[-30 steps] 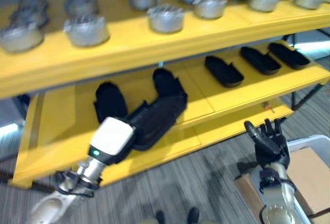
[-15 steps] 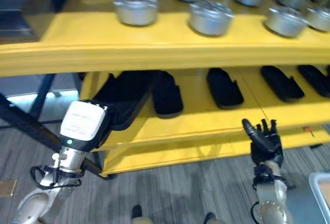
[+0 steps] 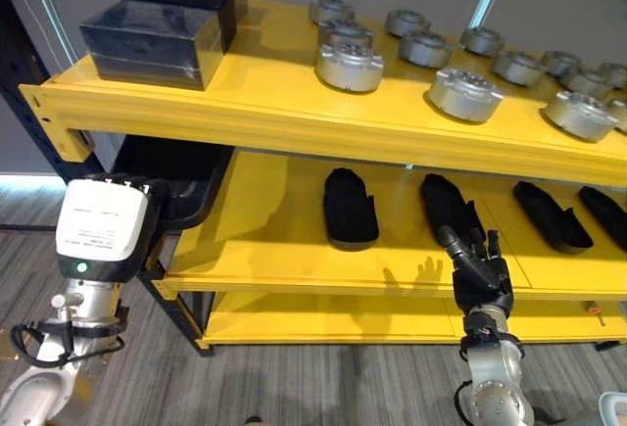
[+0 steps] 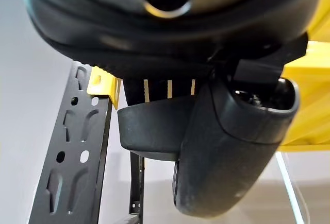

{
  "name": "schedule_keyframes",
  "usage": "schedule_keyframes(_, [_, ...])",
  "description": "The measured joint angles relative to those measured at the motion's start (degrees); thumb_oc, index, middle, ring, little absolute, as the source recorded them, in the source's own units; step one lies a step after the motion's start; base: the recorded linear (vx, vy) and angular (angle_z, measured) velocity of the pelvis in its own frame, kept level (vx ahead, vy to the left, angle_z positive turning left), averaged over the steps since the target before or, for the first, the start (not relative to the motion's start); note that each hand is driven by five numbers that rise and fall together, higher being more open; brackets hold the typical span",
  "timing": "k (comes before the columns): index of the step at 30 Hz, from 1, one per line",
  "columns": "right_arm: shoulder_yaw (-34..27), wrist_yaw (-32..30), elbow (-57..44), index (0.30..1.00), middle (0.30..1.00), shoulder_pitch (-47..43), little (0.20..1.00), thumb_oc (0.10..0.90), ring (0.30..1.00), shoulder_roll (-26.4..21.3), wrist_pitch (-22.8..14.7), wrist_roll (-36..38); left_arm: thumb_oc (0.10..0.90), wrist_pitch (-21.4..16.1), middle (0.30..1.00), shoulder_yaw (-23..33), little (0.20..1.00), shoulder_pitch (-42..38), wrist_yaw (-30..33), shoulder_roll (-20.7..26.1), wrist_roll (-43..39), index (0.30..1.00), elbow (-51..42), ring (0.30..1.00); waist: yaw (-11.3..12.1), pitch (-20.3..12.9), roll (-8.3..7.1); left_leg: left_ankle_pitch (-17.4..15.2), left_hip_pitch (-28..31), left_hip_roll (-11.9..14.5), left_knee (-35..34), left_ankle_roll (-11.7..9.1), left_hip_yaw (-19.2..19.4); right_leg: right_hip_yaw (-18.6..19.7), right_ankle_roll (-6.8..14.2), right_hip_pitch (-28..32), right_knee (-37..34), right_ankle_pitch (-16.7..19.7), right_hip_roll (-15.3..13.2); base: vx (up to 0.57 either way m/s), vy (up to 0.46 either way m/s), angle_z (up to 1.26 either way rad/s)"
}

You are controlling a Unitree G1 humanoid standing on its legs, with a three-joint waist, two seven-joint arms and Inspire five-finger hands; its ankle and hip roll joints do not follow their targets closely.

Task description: Move parts from the plastic box to the shelf.

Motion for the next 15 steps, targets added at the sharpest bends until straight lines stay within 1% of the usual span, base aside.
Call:
schedule_keyframes(1, [0.61,0.01,0.06,1.000,1.000,0.46,1.000,0.900,1.000,0.26,0.04,0.01,0.400,-0.03,0.300,-0.20,0.300,0.10,0.12,-0.13,0.10,0.300,0.04,0.300,-0.27,-0.02,-0.42,-1.42,-1.80,-0.74,3.82,1.18,-0.05,0.03,-0.07,-0.09,-0.08,-0.04,-0.90,0.03,0.219,0.04])
schedule_keyframes(2, [1.19,0.01,0.25,1.000,1.000,0.69,1.000,0.900,1.000,0.24,0.07,0.00,0.400,-0.03,0.300,-0.21,0.300,0.32,0.12,-0.12,0.14,0.300,0.03,0.300,-0.38,0.23,-0.09,-1.91,-2.15,-0.99,4.74,1.19,-0.01,0.08,-0.28,-0.14,0.00,-0.14,-1.23,0.01,0.208,0.05])
schedule_keyframes(3, [1.59,0.03,0.38,1.000,1.000,0.90,1.000,0.900,1.000,0.34,0.39,0.02,0.400,0.07,0.300,-0.23,0.300,0.41,0.12,-0.14,0.15,0.300,0.05,0.300,-0.62,0.01,-0.69,-2.47,-2.70,-1.49,6.35,1.61,0.14,0.38,-1.52,-0.31,-0.06,-0.58,-1.40,0.01,0.159,0.09])
schedule_keyframes(5, [1.77,0.10,0.32,1.000,1.000,1.29,1.000,0.900,1.000,0.38,0.66,0.02,0.400,0.04,0.300,-0.65,0.300,0.42,0.13,-0.30,0.19,0.300,0.02,0.300,-1.10,-0.02,-0.82,-4.82,-5.25,-2.46,12.00,4.49,0.05,0.28,-3.09,-0.58,0.51,-1.27,-2.53,0.00,0.142,0.09])
schedule_keyframes(6, [1.72,0.16,0.32,1.000,1.000,1.55,1.000,0.900,1.000,0.26,0.67,0.05,0.400,-0.24,0.300,-1.39,0.300,0.74,0.32,-0.28,0.19,0.300,-0.17,0.300,-1.15,0.38,0.04,-6.53,-6.32,-2.74,14.84,4.83,0.10,0.41,-4.12,-0.90,1.05,-1.86,-2.93,-0.03,0.122,-0.06])
schedule_keyframes(7, [1.80,0.20,0.32,1.000,1.000,1.79,1.000,0.900,1.000,0.19,0.79,0.05,0.400,-0.31,0.300,-2.46,0.300,1.10,0.45,-0.41,0.17,0.300,-0.61,0.300,-1.16,0.38,0.50,-8.17,-7.37,-2.75,17.60,4.88,0.43,0.53,-6.33,-1.05,1.57,-3.16,-3.10,-0.01,0.064,-0.17])
schedule_keyframes(8, [2.30,0.23,0.38,1.000,1.000,2.21,1.000,0.900,1.000,-0.01,0.90,0.06,0.400,-0.78,0.300,-3.26,0.300,1.23,0.45,-0.75,0.18,0.300,-0.72,0.300,-1.14,0.77,2.03,-9.28,-8.38,-2.38,19.37,5.53,0.63,0.18,-7.84,-1.15,2.31,-4.38,-3.06,-0.06,0.017,-0.34])
schedule_keyframes(9, [3.69,0.49,0.62,1.000,1.000,2.52,1.000,0.900,1.000,-0.15,1.85,0.10,0.400,-1.28,0.300,-3.94,0.300,1.56,0.37,-1.33,0.20,0.300,-0.86,0.300,-0.98,0.96,2.37,-9.31,-8.30,-1.14,18.89,5.99,1.87,0.34,-5.69,-3.18,6.66,-3.93,-2.96,-0.02,-0.019,-0.40])
schedule_keyframes(10, [5.26,0.56,0.49,1.000,1.000,2.90,1.000,0.900,1.000,-0.18,2.44,0.10,0.400,-1.51,0.300,-4.22,0.300,2.27,0.31,-1.51,0.22,0.300,-0.83,0.300,-1.32,1.10,2.57,-8.58,-7.49,-0.60,17.22,6.28,2.11,-0.11,-3.66,-4.71,9.80,-3.26,-1.36,-0.01,-0.058,-0.61])
schedule_keyframes(11, [6.68,1.75,0.32,1.000,1.000,2.95,1.000,0.900,1.000,-0.29,2.83,0.10,0.400,-1.49,0.300,-4.88,0.300,2.57,0.27,-2.37,0.16,0.300,-0.28,0.300,-1.30,1.17,2.54,-6.46,-5.60,-0.34,12.88,6.78,3.00,0.71,-1.20,-6.75,11.67,-3.38,2.55,-0.01,-0.057,-0.53])
schedule_keyframes(12, [7.12,2.37,-0.02,1.000,1.000,2.78,1.000,0.900,1.000,-0.59,2.89,0.11,0.400,-1.16,0.300,-5.52,0.300,2.49,0.14,-3.12,-0.29,0.300,-0.03,0.300,-1.41,1.38,2.97,-5.06,-4.92,0.03,10.19,6.37,3.38,2.74,0.27,-6.88,9.55,-4.43,5.31,0.02,-0.067,-0.29])
schedule_keyframes(13, [7.16,2.77,-0.83,1.000,1.000,3.10,1.000,0.900,1.000,-1.01,2.91,0.11,0.400,-1.09,0.300,-5.84,0.300,2.35,-0.39,-3.08,-0.30,0.300,-0.02,0.300,-2.35,1.42,3.02,-3.91,-4.81,-0.33,8.27,6.05,2.91,3.45,0.38,-6.47,7.01,-4.17,6.92,0.05,-0.070,0.12])
schedule_keyframes(14, [7.03,3.02,-1.18,1.000,1.000,3.10,1.000,0.900,1.000,-1.70,2.91,0.11,0.400,-1.09,0.300,-5.85,0.300,2.25,-1.00,-3.05,-0.30,0.300,-0.02,0.300,-3.11,1.45,2.93,-2.90,-4.57,-1.17,6.71,6.26,2.65,3.54,0.11,-6.06,5.07,-3.81,7.10,0.07,-0.097,0.23])
schedule_keyframes(15, [6.84,3.07,-1.22,1.000,1.000,3.03,1.000,0.900,1.000,-2.33,2.93,0.12,0.400,-1.10,0.300,-5.99,0.300,2.25,-1.34,-3.30,-0.29,0.300,0.13,0.300,-3.15,1.47,2.89,-2.29,-3.91,-1.73,5.50,6.22,2.78,3.44,-0.17,-5.53,3.93,-3.42,6.92,0.08,-0.107,0.24])
